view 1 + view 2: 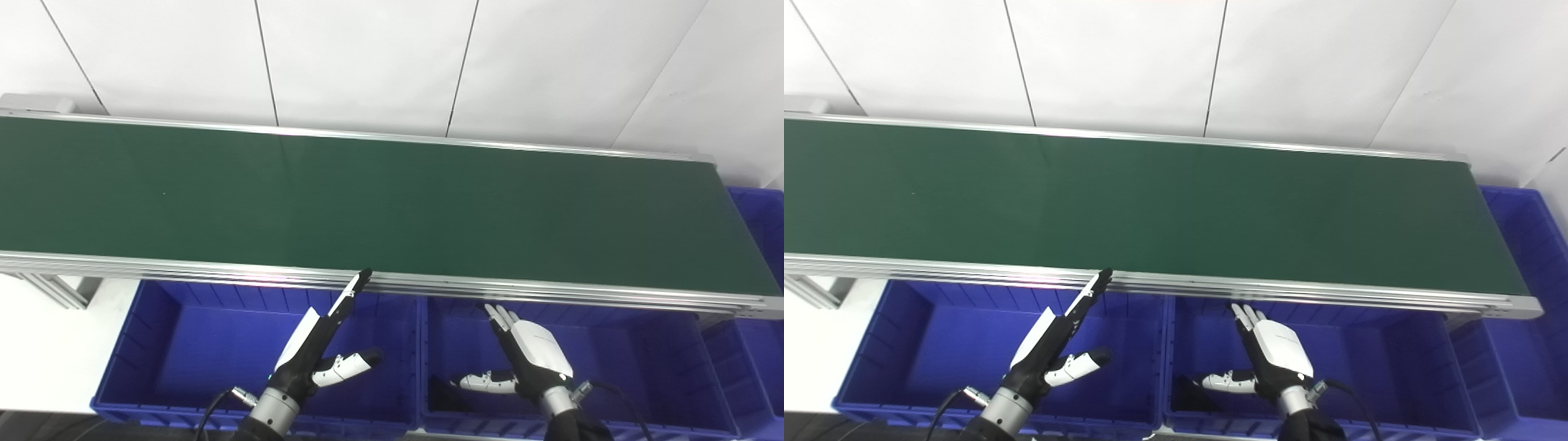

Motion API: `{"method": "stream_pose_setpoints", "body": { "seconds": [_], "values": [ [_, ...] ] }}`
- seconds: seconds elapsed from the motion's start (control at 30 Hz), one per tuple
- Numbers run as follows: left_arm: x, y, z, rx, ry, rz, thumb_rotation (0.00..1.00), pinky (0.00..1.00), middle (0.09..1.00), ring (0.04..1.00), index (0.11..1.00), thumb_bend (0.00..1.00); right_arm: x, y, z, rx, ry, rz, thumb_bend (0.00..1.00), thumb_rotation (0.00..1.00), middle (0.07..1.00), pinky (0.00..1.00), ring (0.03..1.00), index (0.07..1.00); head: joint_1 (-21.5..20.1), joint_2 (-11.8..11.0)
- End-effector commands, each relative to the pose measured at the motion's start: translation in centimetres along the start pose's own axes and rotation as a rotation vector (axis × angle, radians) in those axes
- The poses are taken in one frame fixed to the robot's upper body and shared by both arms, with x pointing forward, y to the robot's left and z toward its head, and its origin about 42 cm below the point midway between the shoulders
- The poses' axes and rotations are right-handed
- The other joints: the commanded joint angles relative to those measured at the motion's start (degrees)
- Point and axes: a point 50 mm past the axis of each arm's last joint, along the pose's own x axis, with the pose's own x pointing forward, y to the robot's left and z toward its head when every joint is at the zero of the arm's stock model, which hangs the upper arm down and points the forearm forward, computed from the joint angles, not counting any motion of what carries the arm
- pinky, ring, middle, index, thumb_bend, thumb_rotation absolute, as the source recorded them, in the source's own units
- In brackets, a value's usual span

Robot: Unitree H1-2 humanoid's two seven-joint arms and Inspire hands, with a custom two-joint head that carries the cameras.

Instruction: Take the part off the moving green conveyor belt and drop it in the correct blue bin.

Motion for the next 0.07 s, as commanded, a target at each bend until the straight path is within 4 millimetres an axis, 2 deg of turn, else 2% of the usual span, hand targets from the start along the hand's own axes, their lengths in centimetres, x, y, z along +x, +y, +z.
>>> {"method": "stream_pose_setpoints", "body": {
  "seconds": [0.0, 0.03],
  "values": [
    [0.33, 0.17, 0.96, -0.008, -0.056, 0.01, 0.86, 1.0, 1.0, 1.0, 1.0, 0.8, -0.09, -1.42, 1.42, 0.038, -0.111, -0.132, 0.69, 0.51, 0.991, 0.96, 0.985, 0.955, 0.1, -0.2],
    [0.25, 0.19, 0.96, -0.002, -0.057, 0.01, 0.86, 1.0, 1.0, 1.0, 1.0, 0.8, -0.39, -1.51, 1.57, 0.062, -0.133, -0.166, 0.69, 0.51, 0.988, 0.95, 0.98, 0.955, 0.3, -0.5]
  ]
}}
